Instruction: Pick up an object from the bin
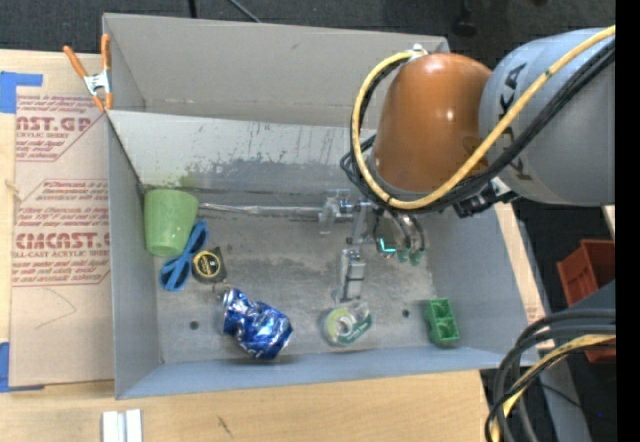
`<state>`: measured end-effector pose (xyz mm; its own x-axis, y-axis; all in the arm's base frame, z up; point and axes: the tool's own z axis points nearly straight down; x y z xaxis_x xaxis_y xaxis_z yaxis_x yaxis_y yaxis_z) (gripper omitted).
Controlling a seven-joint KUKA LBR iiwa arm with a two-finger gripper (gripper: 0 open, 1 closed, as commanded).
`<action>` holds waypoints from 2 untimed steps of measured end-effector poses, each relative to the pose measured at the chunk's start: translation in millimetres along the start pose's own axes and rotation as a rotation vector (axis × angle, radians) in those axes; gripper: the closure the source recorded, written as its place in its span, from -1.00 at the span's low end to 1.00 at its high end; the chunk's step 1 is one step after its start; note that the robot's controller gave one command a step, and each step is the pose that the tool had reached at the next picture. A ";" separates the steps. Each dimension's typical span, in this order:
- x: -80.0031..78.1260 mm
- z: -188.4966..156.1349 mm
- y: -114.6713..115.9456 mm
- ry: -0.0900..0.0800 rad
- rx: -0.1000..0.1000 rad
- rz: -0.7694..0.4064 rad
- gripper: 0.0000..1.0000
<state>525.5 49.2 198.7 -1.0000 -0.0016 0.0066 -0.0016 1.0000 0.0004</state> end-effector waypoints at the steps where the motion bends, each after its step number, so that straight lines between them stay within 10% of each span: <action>1: 30.7 127.2 87.9 0.005 -0.007 0.072 -1.00; 2: 40.3 98.6 107.9 -0.008 -0.002 0.196 -1.00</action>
Offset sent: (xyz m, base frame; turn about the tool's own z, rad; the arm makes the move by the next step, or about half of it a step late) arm -0.0298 0.0802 -0.1287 0.0771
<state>484.4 157.1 100.4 -0.9812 0.1931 -0.0012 0.1931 0.9812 0.0023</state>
